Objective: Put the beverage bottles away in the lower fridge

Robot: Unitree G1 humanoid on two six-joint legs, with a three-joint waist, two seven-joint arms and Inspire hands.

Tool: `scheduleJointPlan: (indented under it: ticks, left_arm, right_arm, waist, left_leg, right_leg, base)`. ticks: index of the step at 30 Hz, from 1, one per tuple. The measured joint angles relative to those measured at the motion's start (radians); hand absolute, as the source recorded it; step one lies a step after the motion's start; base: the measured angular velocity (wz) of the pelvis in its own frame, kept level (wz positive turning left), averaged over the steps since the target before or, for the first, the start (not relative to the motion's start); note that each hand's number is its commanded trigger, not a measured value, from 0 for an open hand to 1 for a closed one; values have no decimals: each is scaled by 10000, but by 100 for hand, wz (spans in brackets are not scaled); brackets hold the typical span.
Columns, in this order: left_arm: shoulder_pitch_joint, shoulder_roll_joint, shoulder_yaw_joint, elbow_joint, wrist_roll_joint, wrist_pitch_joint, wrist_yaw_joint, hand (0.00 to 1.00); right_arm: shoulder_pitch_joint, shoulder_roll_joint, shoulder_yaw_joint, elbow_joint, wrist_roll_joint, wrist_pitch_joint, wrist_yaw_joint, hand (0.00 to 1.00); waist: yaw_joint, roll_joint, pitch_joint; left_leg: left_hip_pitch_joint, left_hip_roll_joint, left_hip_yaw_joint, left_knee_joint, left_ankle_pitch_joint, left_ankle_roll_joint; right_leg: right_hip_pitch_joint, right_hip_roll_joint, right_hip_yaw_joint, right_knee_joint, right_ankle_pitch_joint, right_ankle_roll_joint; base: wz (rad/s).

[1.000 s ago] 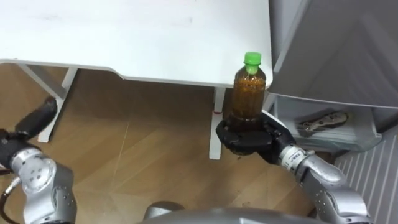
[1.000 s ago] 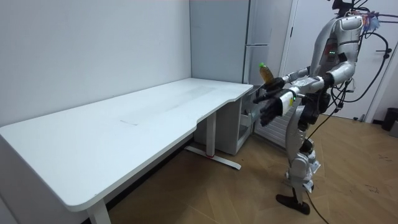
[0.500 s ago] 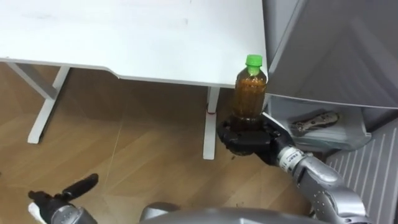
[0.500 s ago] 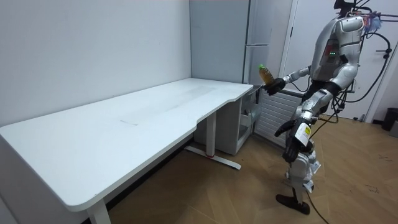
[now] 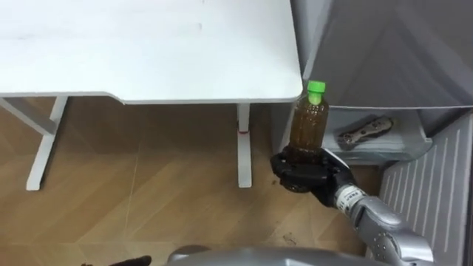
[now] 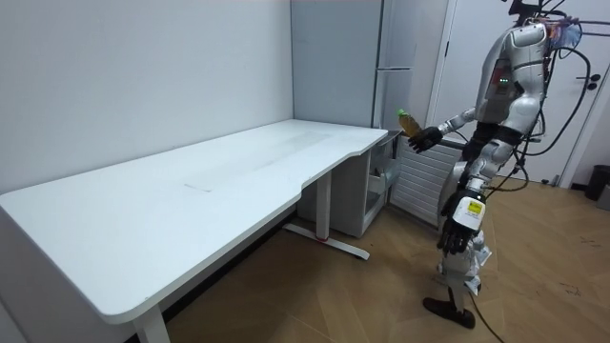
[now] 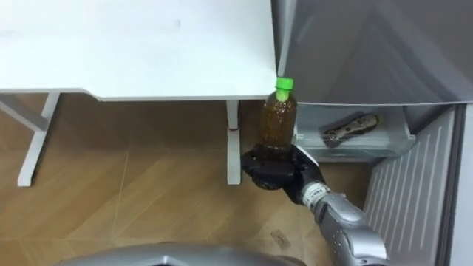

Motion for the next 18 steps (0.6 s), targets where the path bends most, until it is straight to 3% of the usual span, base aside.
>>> scheduleJointPlan:
  ticks: [4, 10, 18]
  left_arm:
    - [-208, -64, -286, 194, 1269, 76, -824, 0]
    - [-342, -101, -858, 198, 1571, 184, -1418, 0]
    - [-366, -37, -812, 197, 2223, 182, -1682, 0]
  right_arm:
    - [3, 21, -19, 19, 19, -8, -363, 100]
    - [1, 54, -27, 359, 569, -21, -1048, 100]
    - [-37, 53, -53, 647, 3848, -75, -1884, 100]
  waist:
    - [-260, 9, -11]
    - [-465, -17, -35]
    - [-441, -82, -32]
  left_leg:
    - [-64, -1, -1, 11, 1, -1]
    - [-146, 1, 20, 41, 3, -1]
    - [-176, 4, 133, -9, 3, 0]
  right_leg:
    - [-57, 0, -1, 2, 2, -3]
    - [-140, 4, -2, -6, 2, -2]
    - [-286, 4, 92, 47, 1, -2]
  base:
    - [0]
    - [0]
    - [-4]
